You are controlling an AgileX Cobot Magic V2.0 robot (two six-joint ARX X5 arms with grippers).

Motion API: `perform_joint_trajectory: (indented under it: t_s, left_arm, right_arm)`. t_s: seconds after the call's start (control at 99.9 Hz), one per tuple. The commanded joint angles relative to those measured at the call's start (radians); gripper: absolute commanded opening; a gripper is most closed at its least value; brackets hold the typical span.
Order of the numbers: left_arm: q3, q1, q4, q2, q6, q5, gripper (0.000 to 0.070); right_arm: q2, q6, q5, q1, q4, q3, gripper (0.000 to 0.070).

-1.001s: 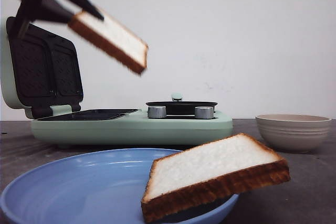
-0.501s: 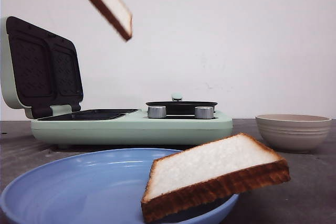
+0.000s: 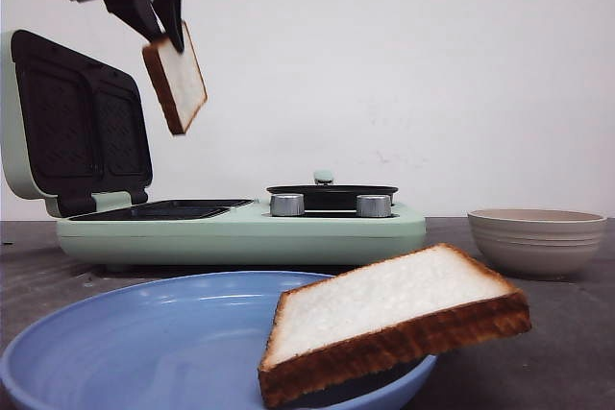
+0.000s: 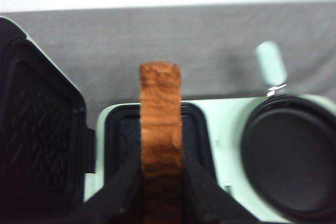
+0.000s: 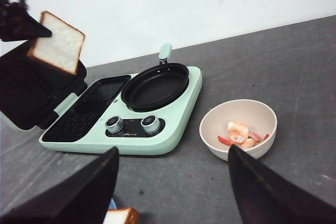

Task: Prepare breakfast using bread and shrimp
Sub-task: 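Lift the bread slice with the left gripper toward the sandwich press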

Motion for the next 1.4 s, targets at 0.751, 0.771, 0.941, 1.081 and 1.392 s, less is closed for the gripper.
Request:
perform_joint_trajectory:
  t_s: [0.751,0.771,0.941,1.081,1.392]
  left_arm:
    - [0.114,-0.063,-0.028,0.265,0.221,-0.324,0.0004]
    - [0.114,-0.063,-0.023,0.265,0.221,-0.324,0.0003]
    - [0.114,-0.063,0.006,0.27,0.222,-0.327,0.0004]
    - [0.114,-0.065,0.001,0.277,0.222,-0.326,0.0003]
    - [0.114,-0.08,-0.002,0.304,0.22,-0.303,0.0003]
  right_arm:
    - [0.003,-0.016,0.004,0.001,-0.034,0.008,0.0411]
    - [0.003,-0.016,0.004,0.001,-0.034,0.008,0.0411]
    - [0.003,-0.023,0.004,0.001,-0.034,0.008,0.0411]
    - [0.003,-0.024,0.004,0.001,-0.034,0.008,0.0411]
    - [0.003,-0.025,0.004,0.001,-0.035,0.008,0.0411]
